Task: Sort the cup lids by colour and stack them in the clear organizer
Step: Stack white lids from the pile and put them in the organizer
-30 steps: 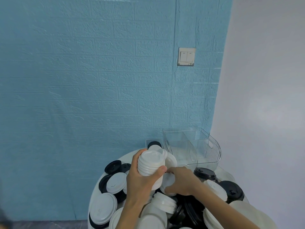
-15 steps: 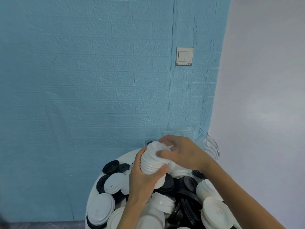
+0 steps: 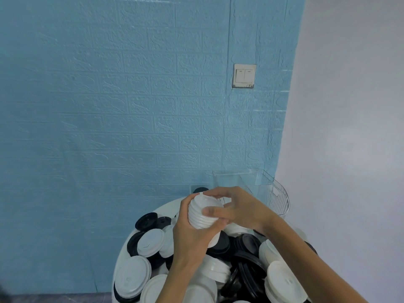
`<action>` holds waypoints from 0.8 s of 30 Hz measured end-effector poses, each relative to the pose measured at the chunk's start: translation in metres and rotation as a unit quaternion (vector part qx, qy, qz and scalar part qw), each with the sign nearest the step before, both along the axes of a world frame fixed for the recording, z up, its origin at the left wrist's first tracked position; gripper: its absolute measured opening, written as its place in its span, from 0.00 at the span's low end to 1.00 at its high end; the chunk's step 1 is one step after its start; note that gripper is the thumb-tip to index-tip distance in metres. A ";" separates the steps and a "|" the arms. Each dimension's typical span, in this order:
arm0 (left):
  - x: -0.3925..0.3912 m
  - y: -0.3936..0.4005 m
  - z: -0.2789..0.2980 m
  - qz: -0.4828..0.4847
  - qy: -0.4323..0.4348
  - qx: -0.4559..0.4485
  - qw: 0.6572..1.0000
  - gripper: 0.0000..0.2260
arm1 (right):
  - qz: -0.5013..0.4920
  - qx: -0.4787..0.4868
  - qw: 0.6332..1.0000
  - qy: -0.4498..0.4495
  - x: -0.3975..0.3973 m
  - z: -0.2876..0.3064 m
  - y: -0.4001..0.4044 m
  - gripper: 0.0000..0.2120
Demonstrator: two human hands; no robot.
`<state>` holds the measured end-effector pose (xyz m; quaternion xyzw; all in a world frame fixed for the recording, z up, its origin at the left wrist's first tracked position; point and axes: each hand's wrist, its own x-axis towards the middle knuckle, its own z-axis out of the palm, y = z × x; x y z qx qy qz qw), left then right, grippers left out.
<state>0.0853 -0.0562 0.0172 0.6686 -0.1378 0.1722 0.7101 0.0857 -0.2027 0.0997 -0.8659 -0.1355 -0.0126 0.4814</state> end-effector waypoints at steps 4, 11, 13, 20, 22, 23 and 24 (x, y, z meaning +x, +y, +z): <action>0.003 -0.002 0.000 0.010 -0.006 0.015 1.000 0.32 | 0.020 0.076 0.996 0.047 -0.002 -0.005 -0.005 0.24; 0.008 -0.009 0.009 -0.003 -0.005 0.016 1.000 0.31 | 0.039 0.179 0.979 0.089 -0.010 -0.010 -0.010 0.21; 0.009 -0.011 0.009 -0.011 -0.009 0.018 1.000 0.31 | 0.038 0.192 0.977 0.084 -0.010 -0.012 -0.012 0.21; 0.011 -0.019 0.005 -0.082 0.013 0.029 0.996 0.33 | -0.001 0.207 0.973 0.098 -0.011 -0.016 -0.026 0.21; 0.018 -0.025 0.011 -0.090 0.008 0.058 0.994 0.35 | -0.014 0.206 0.974 0.094 -0.008 -0.013 -0.034 0.22; 0.023 -0.029 0.014 -0.088 0.004 0.080 0.993 0.36 | -0.022 0.205 0.975 0.088 -0.006 -0.009 -0.039 0.23; 0.028 -0.034 0.019 -0.089 0.008 0.100 0.991 0.37 | -0.033 0.202 0.975 0.080 -0.004 -0.005 -0.044 0.23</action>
